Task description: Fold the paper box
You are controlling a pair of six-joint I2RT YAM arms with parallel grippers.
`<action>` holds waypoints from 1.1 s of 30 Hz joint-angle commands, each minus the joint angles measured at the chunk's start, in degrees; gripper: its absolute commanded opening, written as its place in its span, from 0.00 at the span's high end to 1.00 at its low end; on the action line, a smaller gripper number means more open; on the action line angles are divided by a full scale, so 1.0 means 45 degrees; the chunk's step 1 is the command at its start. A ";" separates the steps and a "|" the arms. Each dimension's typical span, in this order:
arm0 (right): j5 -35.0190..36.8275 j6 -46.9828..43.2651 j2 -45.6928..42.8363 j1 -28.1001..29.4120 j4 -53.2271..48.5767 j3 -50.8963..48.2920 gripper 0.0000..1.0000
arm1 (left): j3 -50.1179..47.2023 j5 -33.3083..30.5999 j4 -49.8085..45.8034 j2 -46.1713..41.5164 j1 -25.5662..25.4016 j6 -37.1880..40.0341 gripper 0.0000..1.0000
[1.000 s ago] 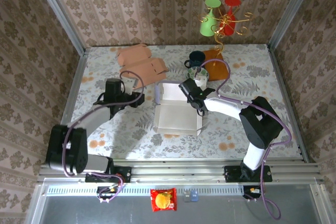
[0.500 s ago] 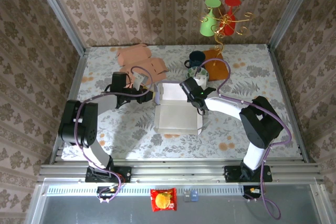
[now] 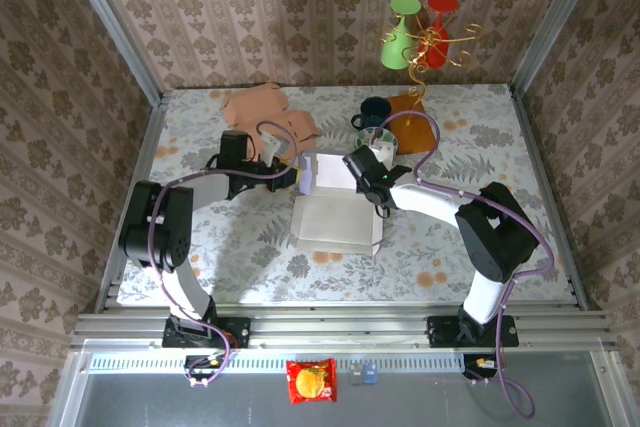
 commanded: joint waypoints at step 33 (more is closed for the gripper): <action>-0.0032 -0.0491 0.0352 0.0288 0.0742 -0.0666 1.00 | -0.0788 -0.5002 0.1557 -0.0287 -0.1590 -0.0622 0.71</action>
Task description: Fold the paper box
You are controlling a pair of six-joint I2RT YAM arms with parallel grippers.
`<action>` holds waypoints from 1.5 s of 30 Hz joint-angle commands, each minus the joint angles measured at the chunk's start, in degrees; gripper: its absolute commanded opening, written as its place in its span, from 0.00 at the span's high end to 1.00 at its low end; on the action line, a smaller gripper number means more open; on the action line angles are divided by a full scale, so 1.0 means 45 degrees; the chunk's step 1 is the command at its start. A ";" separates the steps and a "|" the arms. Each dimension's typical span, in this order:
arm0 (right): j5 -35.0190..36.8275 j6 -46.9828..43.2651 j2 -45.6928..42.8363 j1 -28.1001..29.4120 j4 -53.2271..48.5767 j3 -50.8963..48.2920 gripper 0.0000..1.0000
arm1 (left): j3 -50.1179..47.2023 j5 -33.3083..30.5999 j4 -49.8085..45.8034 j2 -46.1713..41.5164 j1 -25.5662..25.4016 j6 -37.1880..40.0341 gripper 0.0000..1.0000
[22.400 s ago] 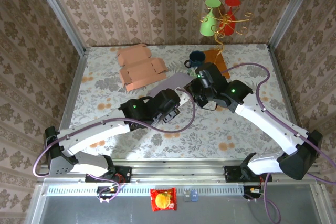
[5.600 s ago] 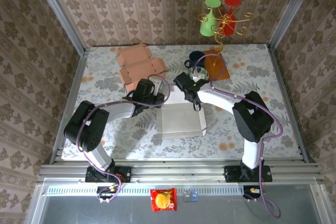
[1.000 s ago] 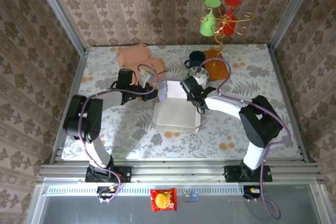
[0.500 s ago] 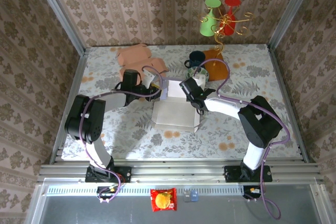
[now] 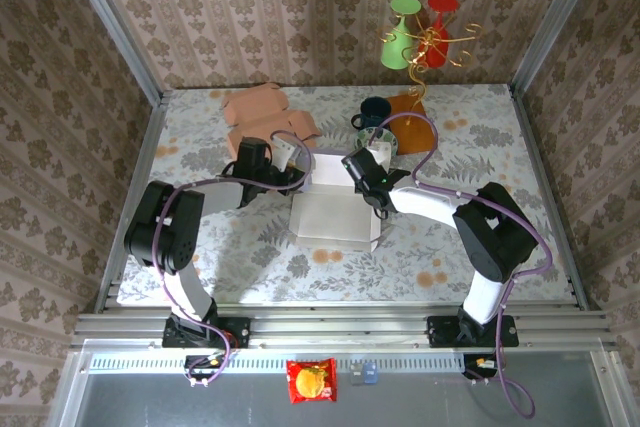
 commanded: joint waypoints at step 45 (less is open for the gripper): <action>-0.0467 0.0750 0.0554 0.0616 -0.0924 0.0254 1.00 | 0.2113 -1.3633 -0.3339 0.1768 -0.4712 -0.5593 1.00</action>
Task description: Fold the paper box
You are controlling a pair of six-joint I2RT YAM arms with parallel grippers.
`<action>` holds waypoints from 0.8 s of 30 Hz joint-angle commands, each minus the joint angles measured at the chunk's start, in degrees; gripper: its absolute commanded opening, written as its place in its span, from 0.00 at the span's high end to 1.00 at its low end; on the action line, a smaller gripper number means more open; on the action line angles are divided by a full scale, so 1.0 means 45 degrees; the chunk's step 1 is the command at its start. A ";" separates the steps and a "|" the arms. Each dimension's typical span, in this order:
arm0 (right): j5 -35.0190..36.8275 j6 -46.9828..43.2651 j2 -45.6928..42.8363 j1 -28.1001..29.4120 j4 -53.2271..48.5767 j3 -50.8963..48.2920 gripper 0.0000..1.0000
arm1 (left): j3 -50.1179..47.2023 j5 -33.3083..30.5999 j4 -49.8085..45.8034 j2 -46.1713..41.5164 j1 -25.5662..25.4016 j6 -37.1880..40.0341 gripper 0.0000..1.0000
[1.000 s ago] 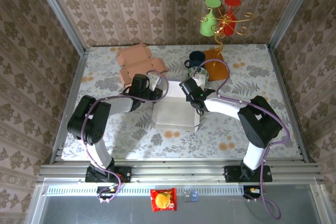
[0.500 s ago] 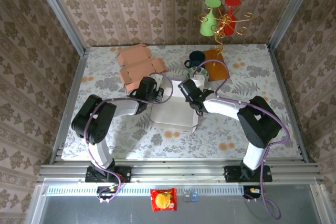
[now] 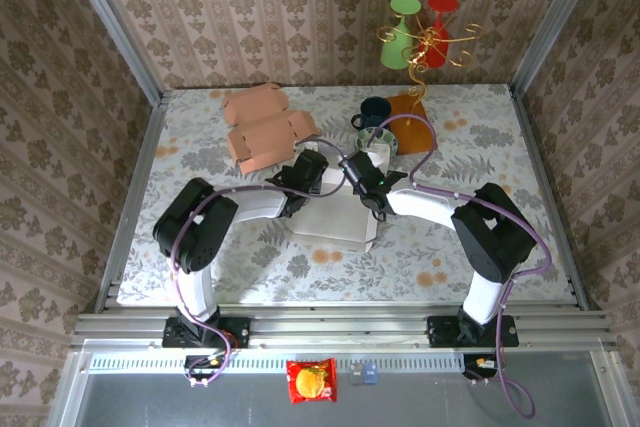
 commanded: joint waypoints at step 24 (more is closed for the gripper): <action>-0.1803 0.1713 0.1027 -0.0031 -0.3047 0.1668 1.00 | 0.0201 0.3355 -0.1865 -0.1072 0.1059 0.0749 0.60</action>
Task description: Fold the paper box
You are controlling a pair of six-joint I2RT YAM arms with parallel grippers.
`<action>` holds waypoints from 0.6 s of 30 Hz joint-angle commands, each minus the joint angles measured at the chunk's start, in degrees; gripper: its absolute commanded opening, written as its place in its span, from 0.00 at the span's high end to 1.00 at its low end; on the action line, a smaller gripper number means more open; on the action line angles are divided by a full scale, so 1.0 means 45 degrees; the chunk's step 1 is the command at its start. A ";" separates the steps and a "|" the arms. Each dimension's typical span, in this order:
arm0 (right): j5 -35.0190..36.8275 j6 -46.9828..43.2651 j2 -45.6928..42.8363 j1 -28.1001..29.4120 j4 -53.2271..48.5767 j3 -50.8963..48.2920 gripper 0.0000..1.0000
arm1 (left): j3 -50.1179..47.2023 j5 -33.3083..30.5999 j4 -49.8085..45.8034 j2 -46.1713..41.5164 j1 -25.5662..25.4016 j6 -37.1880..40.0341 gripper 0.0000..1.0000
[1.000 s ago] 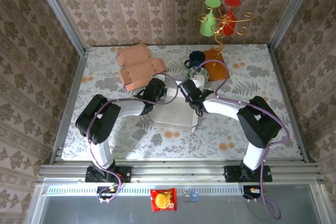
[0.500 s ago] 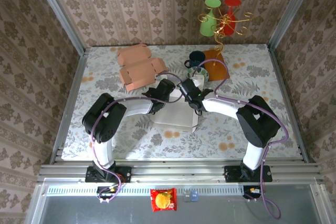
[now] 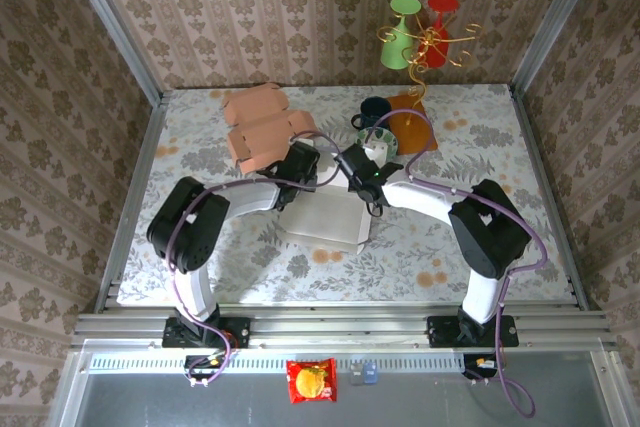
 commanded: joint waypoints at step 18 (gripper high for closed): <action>-0.0812 0.0663 0.0608 -0.0017 -0.1418 0.0305 1.00 | -0.0652 0.2522 0.0286 -0.0908 0.0744 0.1541 0.98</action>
